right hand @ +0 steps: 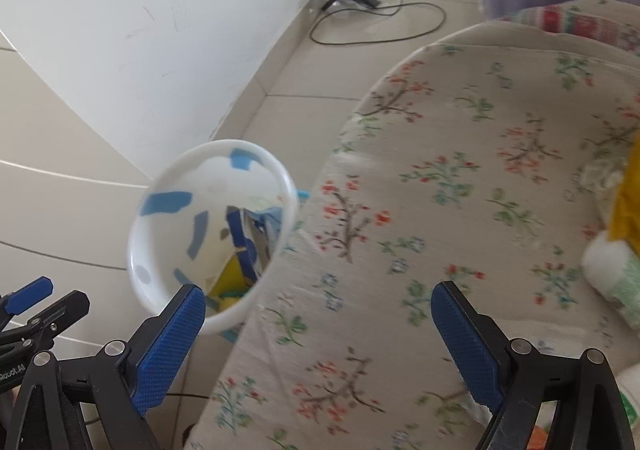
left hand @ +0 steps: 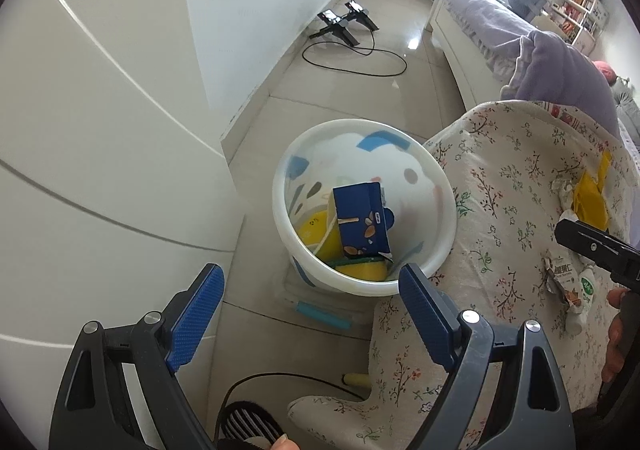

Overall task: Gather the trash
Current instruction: 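Move both open grippers back over the remaining trash on the board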

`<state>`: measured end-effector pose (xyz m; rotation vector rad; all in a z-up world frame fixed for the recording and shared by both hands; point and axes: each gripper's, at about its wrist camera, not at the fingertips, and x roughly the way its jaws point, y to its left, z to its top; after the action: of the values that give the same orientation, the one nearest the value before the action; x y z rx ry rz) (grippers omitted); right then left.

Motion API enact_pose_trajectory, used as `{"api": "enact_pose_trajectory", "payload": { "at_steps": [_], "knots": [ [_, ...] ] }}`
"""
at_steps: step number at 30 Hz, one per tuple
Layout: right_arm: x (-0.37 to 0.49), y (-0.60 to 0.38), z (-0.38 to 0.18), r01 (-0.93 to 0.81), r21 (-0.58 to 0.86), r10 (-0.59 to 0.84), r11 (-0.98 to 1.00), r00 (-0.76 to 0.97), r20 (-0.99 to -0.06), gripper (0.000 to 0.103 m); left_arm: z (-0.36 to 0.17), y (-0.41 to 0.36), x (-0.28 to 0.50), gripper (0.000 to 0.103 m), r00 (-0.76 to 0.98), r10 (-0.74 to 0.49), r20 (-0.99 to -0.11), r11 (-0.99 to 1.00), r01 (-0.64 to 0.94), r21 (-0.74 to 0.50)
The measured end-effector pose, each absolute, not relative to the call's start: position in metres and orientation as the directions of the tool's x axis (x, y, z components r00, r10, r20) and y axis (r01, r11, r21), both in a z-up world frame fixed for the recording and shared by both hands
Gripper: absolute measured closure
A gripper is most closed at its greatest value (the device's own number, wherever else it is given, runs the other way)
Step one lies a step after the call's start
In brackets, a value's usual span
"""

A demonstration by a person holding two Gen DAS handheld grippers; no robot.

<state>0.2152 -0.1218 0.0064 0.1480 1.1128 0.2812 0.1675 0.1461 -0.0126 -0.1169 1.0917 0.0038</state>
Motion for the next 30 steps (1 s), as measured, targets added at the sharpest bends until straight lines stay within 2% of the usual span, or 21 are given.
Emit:
{"api": "enact_pose_trajectory", "payload": {
  "at_steps": [9, 18, 21, 30],
  "knots": [
    [0.19, -0.175, 0.012, -0.108, 0.176, 0.205, 0.979, 0.415, -0.887, 0.008, -0.01, 0.108, 0.167, 0.012, 0.43, -0.077, -0.9, 0.995, -0.022, -0.095],
    [0.173, -0.236, 0.01, -0.018, 0.153, 0.146, 0.988, 0.427, -0.892, 0.008, -0.007, 0.058, 0.168, 0.012, 0.413, -0.123, -0.902, 0.992, 0.037, -0.118],
    [0.168, -0.251, 0.01, 0.007, 0.152, 0.134, 0.988, 0.431, -0.892, 0.002, -0.005, 0.04, 0.167, 0.012, 0.412, -0.136, -0.901, 0.991, 0.066, -0.119],
    [0.146, -0.303, 0.005, 0.103, 0.149, 0.091, 0.984, 0.432, -0.897, 0.001, -0.008, -0.02, 0.167, 0.012, 0.392, -0.173, -0.904, 0.981, 0.146, -0.125]
  ]
}}
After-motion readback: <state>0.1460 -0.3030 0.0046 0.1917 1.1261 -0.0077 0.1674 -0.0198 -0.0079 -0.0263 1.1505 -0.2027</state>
